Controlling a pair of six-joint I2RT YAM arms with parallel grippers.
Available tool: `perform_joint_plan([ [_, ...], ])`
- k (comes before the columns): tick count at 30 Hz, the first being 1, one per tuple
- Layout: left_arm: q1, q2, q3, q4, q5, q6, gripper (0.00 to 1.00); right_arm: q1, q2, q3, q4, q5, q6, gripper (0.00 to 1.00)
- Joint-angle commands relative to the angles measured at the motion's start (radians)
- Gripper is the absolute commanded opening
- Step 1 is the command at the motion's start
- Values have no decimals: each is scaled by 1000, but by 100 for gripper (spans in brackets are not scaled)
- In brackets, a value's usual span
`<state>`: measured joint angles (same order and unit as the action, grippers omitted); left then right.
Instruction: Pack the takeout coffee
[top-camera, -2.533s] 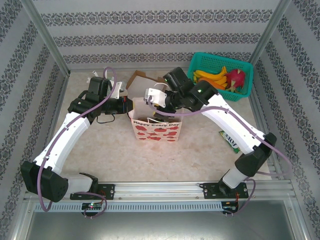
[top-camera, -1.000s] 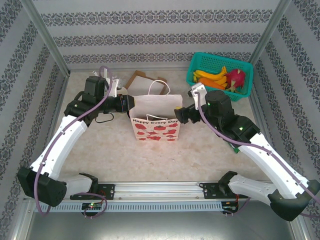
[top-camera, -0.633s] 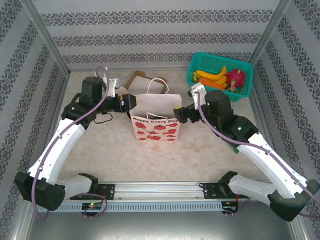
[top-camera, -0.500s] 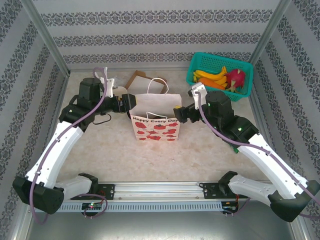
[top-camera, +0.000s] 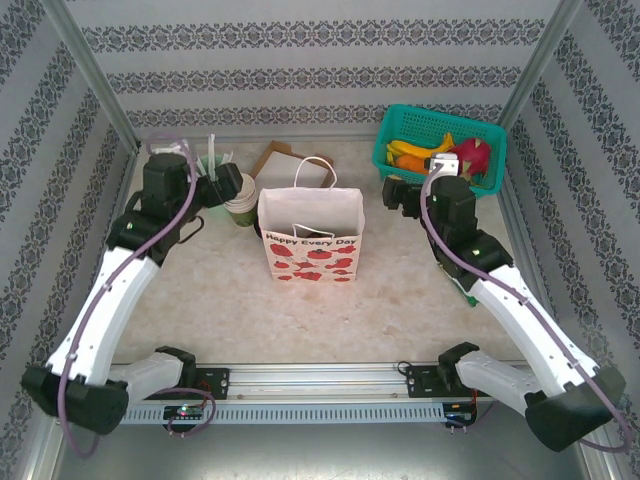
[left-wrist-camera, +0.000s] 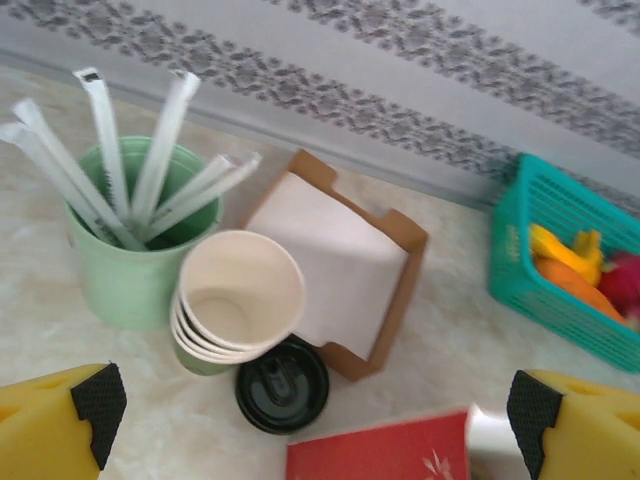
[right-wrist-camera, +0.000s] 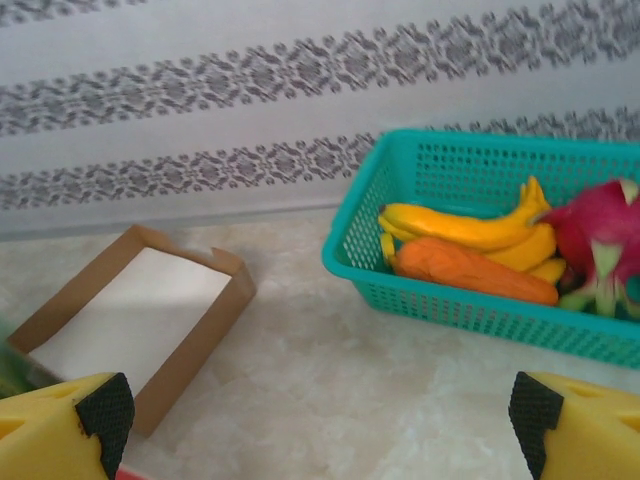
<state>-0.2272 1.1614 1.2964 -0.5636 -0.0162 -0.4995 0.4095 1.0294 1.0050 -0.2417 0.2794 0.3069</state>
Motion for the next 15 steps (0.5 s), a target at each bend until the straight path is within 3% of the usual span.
perform_joint_plan([
  [1, 14, 128, 148, -120, -116, -34, 100, -13, 37, 22, 23, -9, 117, 98],
  [6, 30, 299, 296, -218, -191, 21, 99, -14, 85, 63, 1, -75, 105, 98],
  [15, 40, 631, 600, -332, -95, 211, 71, -14, 115, 77, -15, -109, 105, 98],
])
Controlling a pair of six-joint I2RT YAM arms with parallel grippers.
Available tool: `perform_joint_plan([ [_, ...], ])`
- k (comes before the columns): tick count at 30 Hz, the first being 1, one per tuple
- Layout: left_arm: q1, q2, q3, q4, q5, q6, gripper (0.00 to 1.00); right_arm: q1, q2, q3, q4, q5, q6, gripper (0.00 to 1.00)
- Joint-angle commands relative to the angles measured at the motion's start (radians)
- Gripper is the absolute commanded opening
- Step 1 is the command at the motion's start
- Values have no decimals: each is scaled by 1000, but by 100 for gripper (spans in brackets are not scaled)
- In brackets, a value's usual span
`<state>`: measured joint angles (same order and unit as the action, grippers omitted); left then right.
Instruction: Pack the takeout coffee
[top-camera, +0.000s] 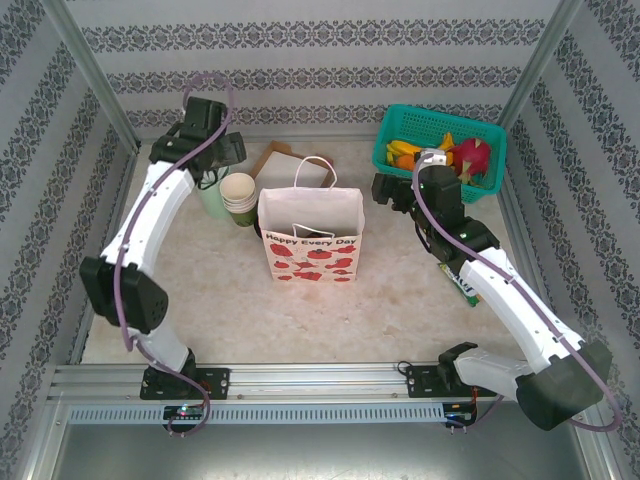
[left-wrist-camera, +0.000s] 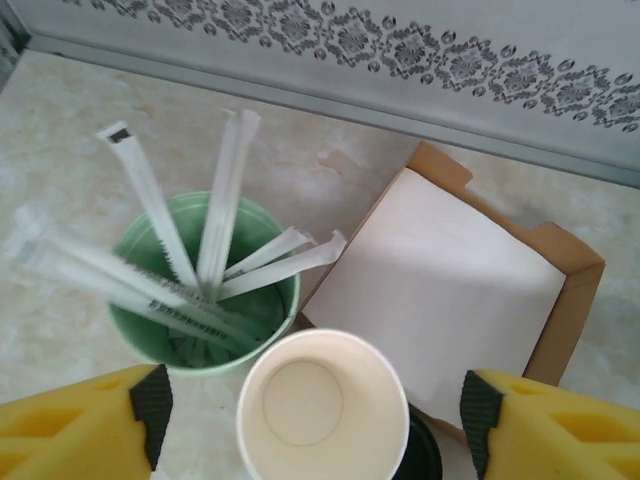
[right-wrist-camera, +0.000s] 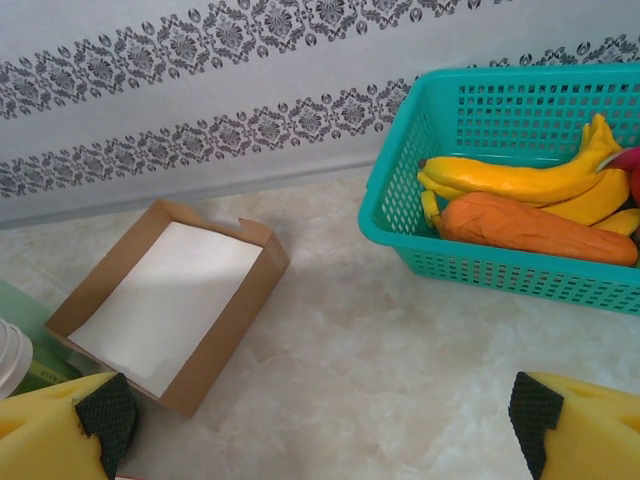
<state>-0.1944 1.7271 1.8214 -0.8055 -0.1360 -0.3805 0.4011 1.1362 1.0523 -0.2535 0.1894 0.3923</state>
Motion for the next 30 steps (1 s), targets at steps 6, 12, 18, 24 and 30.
perform_joint_plan([
  [6, 6, 263, 249, -105, -6, 156, 51, -5, 10, 29, -10, -22, 27, 98],
  [12, 6, 372, 342, -125, -82, 196, 36, -5, 4, 23, -14, -21, 31, 98],
  [18, 6, 387, 337, -122, -132, 227, 13, -5, 6, 28, -13, -24, 28, 98],
  [24, 3, 340, 342, -147, -141, 238, 0, -5, 10, 32, -10, -33, 30, 98],
  [30, -3, 133, 313, -244, -13, 210, 0, -5, 10, 51, -12, -34, -4, 98],
])
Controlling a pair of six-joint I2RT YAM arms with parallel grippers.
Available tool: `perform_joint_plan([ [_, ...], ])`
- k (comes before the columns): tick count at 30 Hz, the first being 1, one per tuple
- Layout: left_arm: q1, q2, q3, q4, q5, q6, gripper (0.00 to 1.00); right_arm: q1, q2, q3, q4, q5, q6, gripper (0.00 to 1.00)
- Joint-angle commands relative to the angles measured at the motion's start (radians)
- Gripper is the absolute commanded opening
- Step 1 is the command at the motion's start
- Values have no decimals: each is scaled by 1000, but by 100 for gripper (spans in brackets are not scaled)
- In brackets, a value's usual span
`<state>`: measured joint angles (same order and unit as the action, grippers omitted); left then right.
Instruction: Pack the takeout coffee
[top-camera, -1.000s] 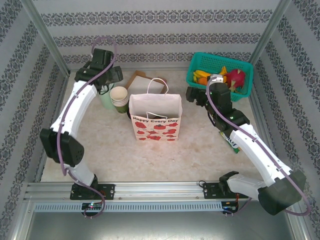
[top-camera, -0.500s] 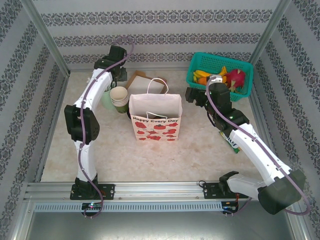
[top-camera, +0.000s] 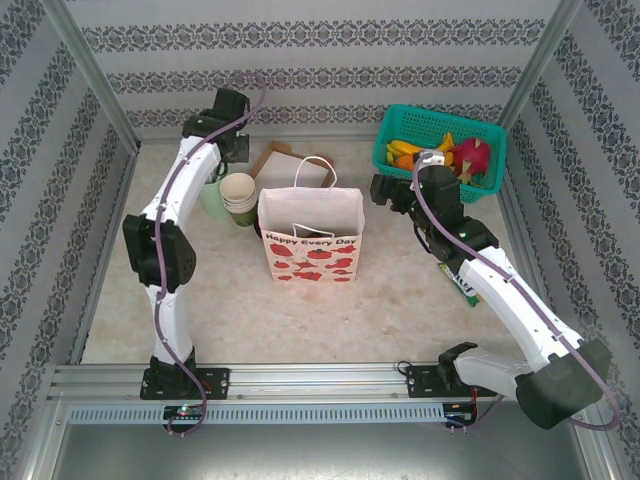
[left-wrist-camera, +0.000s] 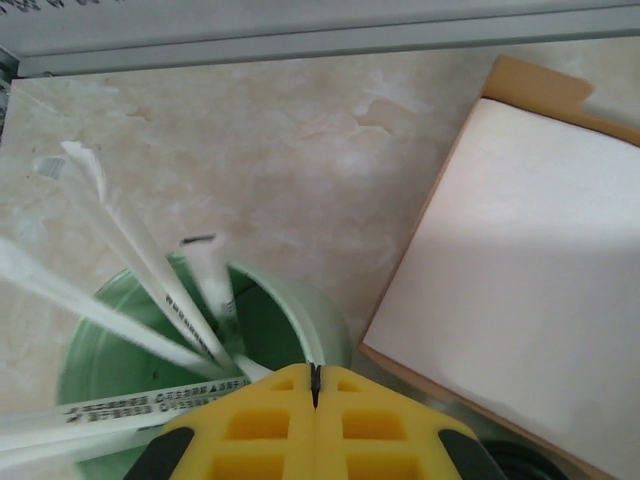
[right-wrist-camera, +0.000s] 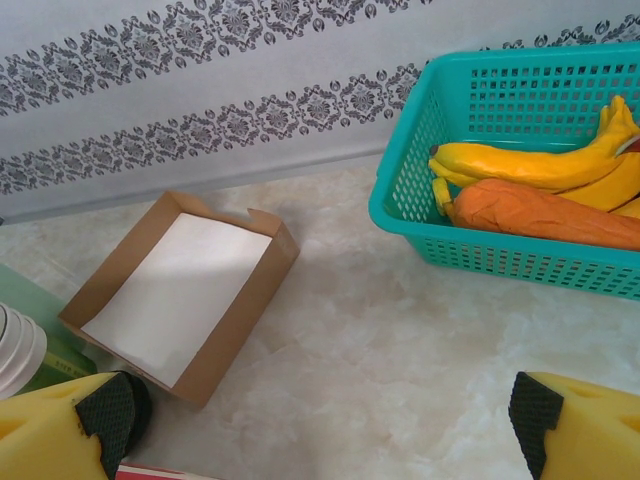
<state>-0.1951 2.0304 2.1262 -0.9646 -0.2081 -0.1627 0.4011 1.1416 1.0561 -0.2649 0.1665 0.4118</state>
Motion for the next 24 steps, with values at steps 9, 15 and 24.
perform_joint_plan([
  [9, -3, -647, -153, -158, 338, -57, 0, -8, 34, 124, -66, -9, -96, 98],
  [15, -3, -869, -208, -110, 532, -100, 0, -11, 56, 172, -114, -16, -110, 98],
  [24, -3, -946, -261, 1, 659, -106, 0, -11, 56, 171, -115, -37, -70, 98],
])
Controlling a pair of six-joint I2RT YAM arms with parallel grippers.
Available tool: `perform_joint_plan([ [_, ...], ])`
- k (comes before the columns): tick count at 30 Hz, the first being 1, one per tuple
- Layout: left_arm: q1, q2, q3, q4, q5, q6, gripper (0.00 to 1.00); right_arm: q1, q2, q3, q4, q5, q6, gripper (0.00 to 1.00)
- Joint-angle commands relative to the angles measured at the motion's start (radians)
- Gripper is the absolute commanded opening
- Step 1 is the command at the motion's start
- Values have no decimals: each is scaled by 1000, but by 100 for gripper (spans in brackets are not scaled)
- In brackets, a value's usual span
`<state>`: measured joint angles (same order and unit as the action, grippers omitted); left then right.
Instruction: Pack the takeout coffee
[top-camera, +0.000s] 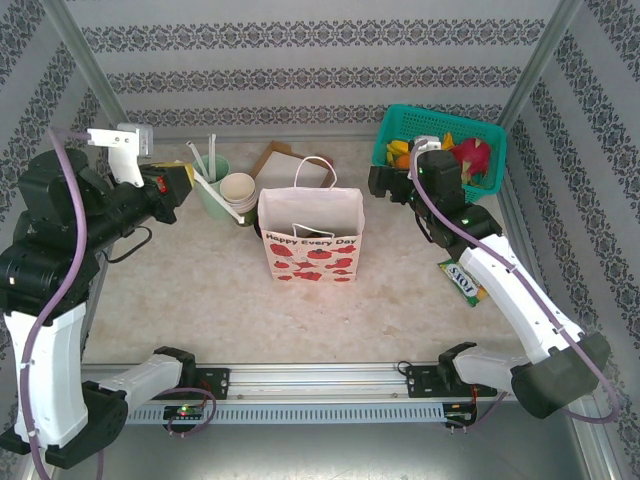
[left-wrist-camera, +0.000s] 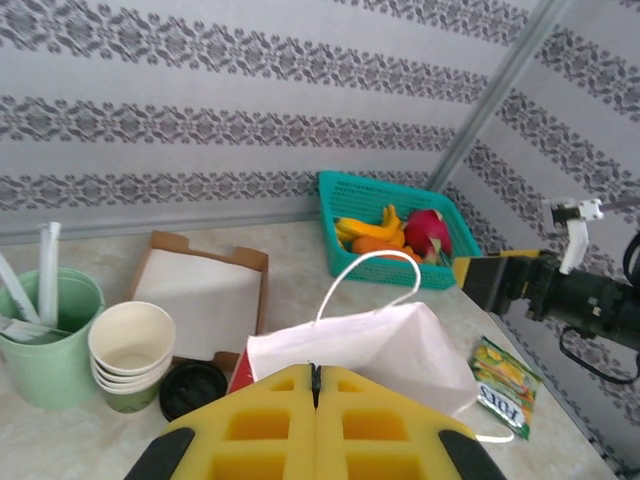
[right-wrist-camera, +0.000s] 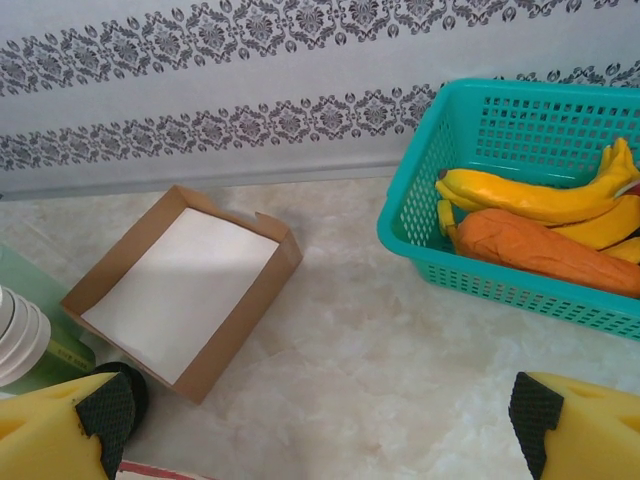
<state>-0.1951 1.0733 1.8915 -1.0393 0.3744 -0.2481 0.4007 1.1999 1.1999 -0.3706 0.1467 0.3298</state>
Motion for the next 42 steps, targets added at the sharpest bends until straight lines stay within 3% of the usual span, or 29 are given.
perform_joint_plan([
  [1, -3, 18, -31, 97, 103, -24, 0, -11, -5, 25, -13, -16, 13, 98],
  [4, -2, 55, -32, 145, 166, -28, 0, -11, -15, 15, -20, -8, 18, 98],
  [11, -3, 86, -24, 204, 171, -3, 0, -10, -34, -19, -20, 2, 15, 98],
  [18, -8, 168, -96, 255, 308, 2, 0, -54, 9, -8, -55, -61, 4, 98],
  [24, -82, 267, -174, 208, 243, 181, 0, -123, 139, 43, -68, -317, 28, 98],
  [28, -201, 361, -181, 126, 86, 316, 0, -101, 241, 96, -119, -403, 47, 98],
  [30, -258, 427, -151, 60, 13, 360, 11, -87, 269, 110, -129, -413, 76, 98],
  [32, -294, 494, -102, -23, 9, 396, 39, -66, 279, 105, -111, -436, 141, 98],
  [37, -284, 434, -185, 18, -152, 341, 81, 27, 317, 78, -18, -469, 327, 98],
  [42, -163, 263, -323, 93, -183, 211, 100, 113, 384, 105, 44, -437, 467, 98],
])
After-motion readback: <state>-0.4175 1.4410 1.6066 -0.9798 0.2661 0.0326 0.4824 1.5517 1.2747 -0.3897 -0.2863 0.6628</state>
